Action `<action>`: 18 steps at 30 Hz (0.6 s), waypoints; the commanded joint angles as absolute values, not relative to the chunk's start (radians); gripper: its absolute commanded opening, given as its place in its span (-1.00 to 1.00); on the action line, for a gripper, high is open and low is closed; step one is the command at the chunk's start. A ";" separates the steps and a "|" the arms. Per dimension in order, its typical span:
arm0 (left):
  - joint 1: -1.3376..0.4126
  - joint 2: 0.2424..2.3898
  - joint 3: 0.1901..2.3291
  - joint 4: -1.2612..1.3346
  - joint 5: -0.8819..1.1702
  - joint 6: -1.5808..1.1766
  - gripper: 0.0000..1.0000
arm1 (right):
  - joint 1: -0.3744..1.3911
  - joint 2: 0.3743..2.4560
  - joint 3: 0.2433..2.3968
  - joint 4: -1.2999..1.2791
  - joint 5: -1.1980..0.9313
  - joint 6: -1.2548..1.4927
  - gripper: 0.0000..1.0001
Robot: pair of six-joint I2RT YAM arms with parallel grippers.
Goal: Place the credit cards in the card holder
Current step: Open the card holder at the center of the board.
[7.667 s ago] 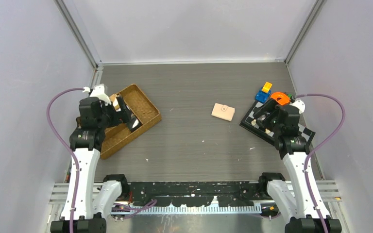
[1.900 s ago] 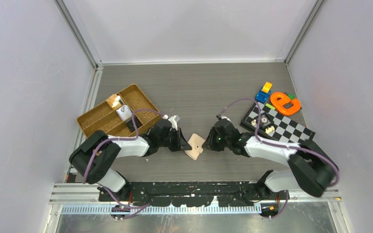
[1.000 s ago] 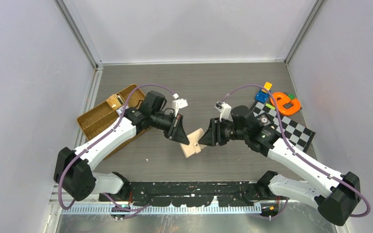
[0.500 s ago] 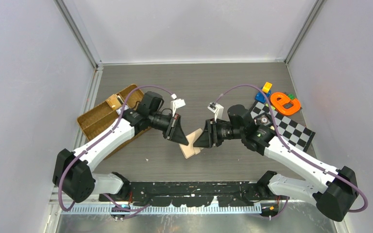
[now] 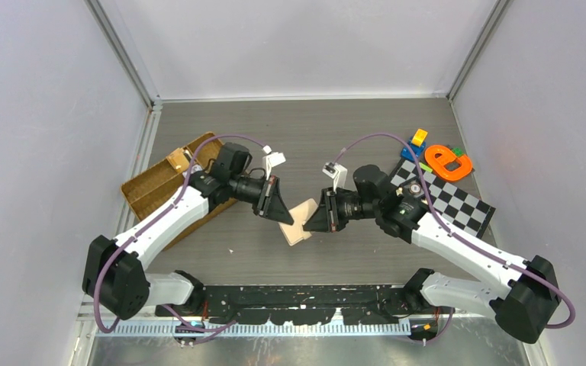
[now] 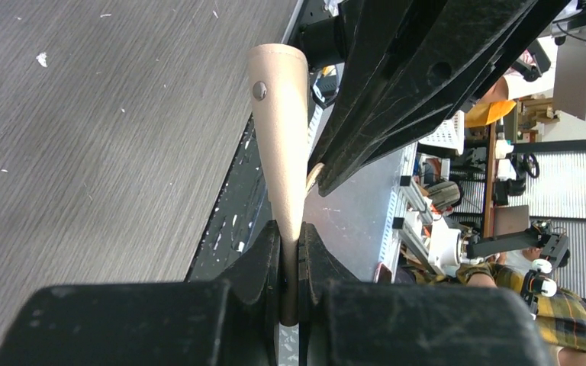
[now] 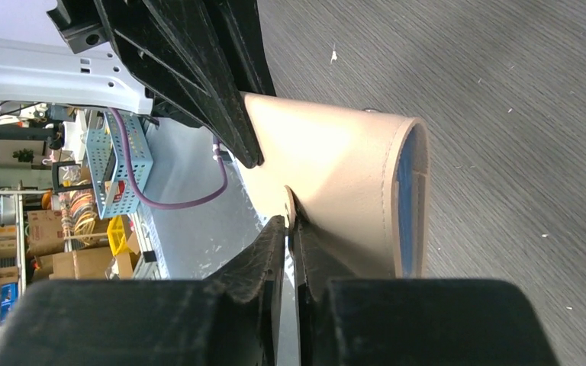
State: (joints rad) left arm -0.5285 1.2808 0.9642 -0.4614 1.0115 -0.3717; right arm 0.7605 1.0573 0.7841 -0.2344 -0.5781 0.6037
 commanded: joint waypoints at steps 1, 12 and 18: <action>-0.516 1.260 0.972 -0.371 1.015 -0.395 -1.00 | 0.785 1.063 0.781 -0.184 -0.620 0.613 -0.78; -0.504 1.319 0.979 -0.419 0.975 -0.394 -1.00 | 0.816 1.080 0.807 -0.184 -0.646 0.599 -0.99; -0.488 1.330 0.978 -0.420 0.966 -0.404 -1.00 | 0.841 1.094 0.829 -0.218 -0.638 0.583 -0.97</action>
